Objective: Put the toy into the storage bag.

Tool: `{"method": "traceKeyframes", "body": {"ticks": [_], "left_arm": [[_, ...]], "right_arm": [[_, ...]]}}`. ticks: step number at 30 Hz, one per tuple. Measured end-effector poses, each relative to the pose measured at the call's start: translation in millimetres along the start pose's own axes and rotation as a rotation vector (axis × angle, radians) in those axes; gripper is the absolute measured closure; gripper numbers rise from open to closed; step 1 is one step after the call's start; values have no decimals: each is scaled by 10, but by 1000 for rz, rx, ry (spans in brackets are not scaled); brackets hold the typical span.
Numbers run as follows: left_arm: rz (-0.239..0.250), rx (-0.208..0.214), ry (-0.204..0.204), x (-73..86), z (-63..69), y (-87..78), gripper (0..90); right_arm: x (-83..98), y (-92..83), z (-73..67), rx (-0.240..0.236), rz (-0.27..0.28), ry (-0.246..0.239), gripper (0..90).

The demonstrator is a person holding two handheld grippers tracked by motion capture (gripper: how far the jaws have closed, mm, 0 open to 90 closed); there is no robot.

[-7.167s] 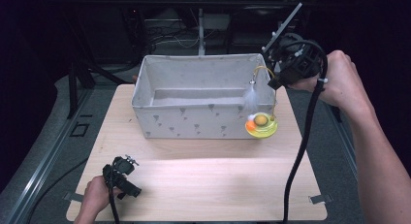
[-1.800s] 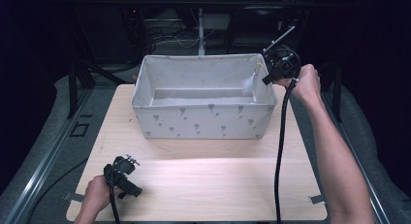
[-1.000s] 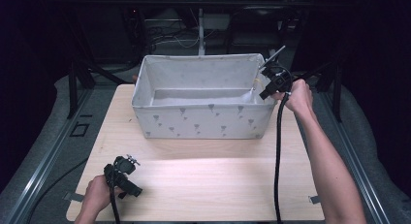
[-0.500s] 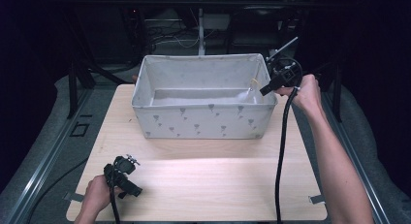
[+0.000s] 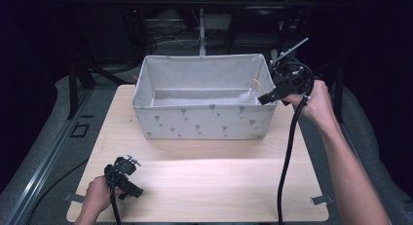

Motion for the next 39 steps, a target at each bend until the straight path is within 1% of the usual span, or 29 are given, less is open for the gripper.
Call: {"method": "traceKeyframes", "body": {"ticks": [2,5,10,13,16,20,21,22,24,27,30,32,34,36,39], "left_arm": [[-2,0,2,0,0,2,12],[1,-1,-2,1,3,-4,12],[3,-3,-1,5,3,-8,11],[3,-2,-1,0,8,-6,12],[3,-4,2,-1,10,-8,11],[1,-4,4,1,12,-7,12],[3,-1,-1,-1,17,-6,12],[0,-1,3,0,15,-5,12],[-2,-2,4,-1,13,-3,12],[-2,-4,5,-3,16,-4,12],[-3,-3,5,-5,21,-3,12],[-5,-5,5,-6,20,1,11],[-6,-5,8,-6,20,3,12],[-7,-4,5,-6,25,7,12],[-8,-3,7,-8,16,8,12]], "right_arm": [[45,-8,-70,10,-3,-19,71],[107,-5,-165,6,5,-30,45],[286,54,-307,8,3,-54,0],[388,102,-362,4,5,-60,0],[516,173,-401,-4,25,-58,0],[696,276,-434,-20,32,-41,0],[756,311,-444,-21,39,-44,0],[808,339,-455,-25,48,-33,0],[898,397,-474,-26,48,-33,0],[1060,513,-497,-29,54,-17,0],[1262,659,-517,-40,54,15,0],[1343,716,-523,-46,59,28,0],[1470,807,-517,-50,41,41,0],[1560,880,-512,-57,31,58,0],[1702,990,-505,-63,32,84,0]]}}
Point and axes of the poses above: each handheld gripper's, and its own axes: y roughly forward along the jaws, x roughly out of its underside, z roughly to its right, the point moved 6 cm from there along y, roughly forward along the jaws, and after that the axes turned 10 degrees about -x, right-handed, at the moved point
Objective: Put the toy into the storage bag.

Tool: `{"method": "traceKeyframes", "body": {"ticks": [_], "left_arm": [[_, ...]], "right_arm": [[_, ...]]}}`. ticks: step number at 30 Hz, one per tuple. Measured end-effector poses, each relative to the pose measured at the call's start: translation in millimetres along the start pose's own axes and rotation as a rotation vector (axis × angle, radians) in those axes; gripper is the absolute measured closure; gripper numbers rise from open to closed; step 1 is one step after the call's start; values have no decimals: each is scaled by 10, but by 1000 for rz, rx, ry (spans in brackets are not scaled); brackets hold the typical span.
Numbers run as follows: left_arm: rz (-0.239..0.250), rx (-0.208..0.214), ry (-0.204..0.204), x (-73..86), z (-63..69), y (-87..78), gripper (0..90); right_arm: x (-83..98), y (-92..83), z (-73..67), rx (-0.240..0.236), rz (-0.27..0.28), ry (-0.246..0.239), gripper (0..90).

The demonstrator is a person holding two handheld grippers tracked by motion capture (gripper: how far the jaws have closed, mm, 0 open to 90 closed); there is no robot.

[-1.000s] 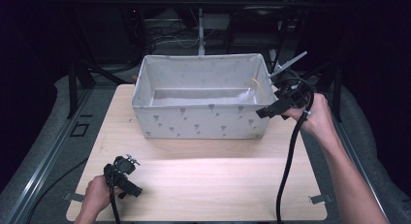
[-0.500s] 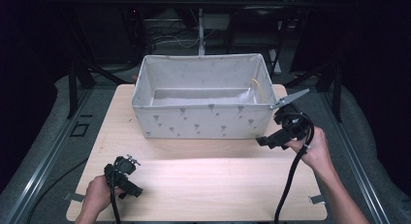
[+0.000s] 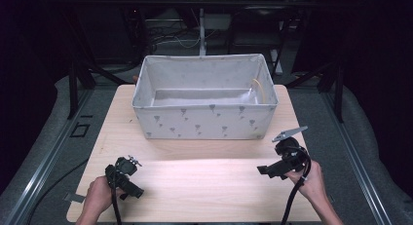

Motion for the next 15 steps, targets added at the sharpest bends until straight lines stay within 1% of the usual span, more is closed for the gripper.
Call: {"method": "traceKeyframes", "body": {"ticks": [2,4,8,11,13,14,15], "left_arm": [[-1,-1,5,-3,-8,2,11],[2,1,1,-6,-18,0,11],[-1,0,0,-6,-31,5,11],[-2,-2,1,-9,-17,8,11],[-4,-2,0,-9,-15,9,11],[-3,-2,2,-8,-16,8,11],[-2,-3,-1,-7,-16,8,11]], "right_arm": [[57,56,28,5,-7,-1,0],[112,112,57,14,-13,-5,0],[197,166,83,33,-47,-10,0],[216,185,107,43,-49,-7,0],[223,202,133,53,-66,-21,7],[227,211,137,61,-68,-18,7],[234,219,147,62,-83,-22,7]]}}
Point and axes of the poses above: each handheld gripper's, and its own axes: y roughly forward along the jaws, x roughly out of its underside, z roughly to its right, the point moved 6 cm from there along y, roughly forward along the jaws, and after that the axes turned 10 degrees about -x, right-handed, at the moved point
